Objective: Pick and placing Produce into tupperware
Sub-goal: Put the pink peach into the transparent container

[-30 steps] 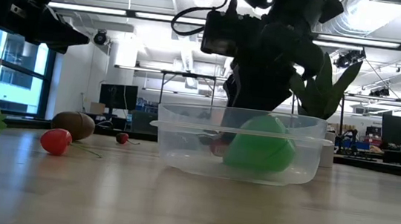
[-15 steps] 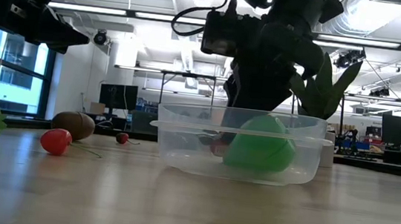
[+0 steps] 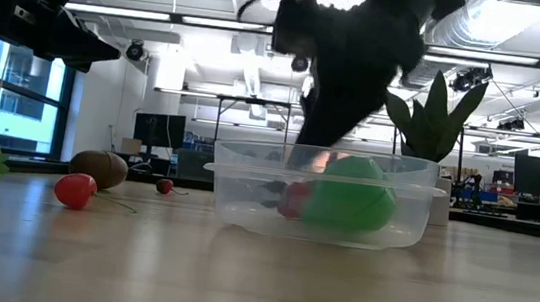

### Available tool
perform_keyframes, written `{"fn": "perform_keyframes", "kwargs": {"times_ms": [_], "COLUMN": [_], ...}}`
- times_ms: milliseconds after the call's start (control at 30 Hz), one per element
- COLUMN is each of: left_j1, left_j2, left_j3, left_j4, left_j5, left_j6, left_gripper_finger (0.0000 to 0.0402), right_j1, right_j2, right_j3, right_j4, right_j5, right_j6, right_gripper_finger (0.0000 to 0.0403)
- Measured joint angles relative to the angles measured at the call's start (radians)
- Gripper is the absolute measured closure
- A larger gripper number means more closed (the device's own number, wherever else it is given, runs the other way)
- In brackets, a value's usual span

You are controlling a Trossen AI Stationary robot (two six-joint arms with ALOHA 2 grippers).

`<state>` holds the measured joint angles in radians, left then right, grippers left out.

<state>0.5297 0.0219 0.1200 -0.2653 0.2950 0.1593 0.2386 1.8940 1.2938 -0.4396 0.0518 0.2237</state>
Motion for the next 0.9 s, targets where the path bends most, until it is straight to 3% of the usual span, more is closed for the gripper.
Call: {"fn": "perform_keyframes", "kwargs": {"times_ms": [233, 333, 600, 700, 900], "left_j1": [0.000, 0.000, 0.000, 0.000, 0.000], "left_j2": [0.000, 0.000, 0.000, 0.000, 0.000], "left_j3": [0.000, 0.000, 0.000, 0.000, 0.000], "left_j4": [0.000, 0.000, 0.000, 0.000, 0.000], "left_j5": [0.000, 0.000, 0.000, 0.000, 0.000], "left_j6": [0.000, 0.000, 0.000, 0.000, 0.000], "left_gripper_finger": [0.0401, 0.0401, 0.0401, 0.0401, 0.0401], "right_j1": [-0.015, -0.080, -0.312, -0.334, -0.323], "right_j2": [-0.133, -0.163, -0.094, -0.045, 0.011], "right_j3": [0.001, 0.001, 0.001, 0.001, 0.001], "right_j4": [-0.006, -0.033, -0.069, -0.058, -0.063], "right_j5": [0.192, 0.236, 0.024, -0.049, -0.065], "right_j6": [0.035, 0.073, 0.067, 0.068, 0.080], "right_gripper_finger": [0.0189, 0.0196, 0.0199, 0.0199, 0.0199]}}
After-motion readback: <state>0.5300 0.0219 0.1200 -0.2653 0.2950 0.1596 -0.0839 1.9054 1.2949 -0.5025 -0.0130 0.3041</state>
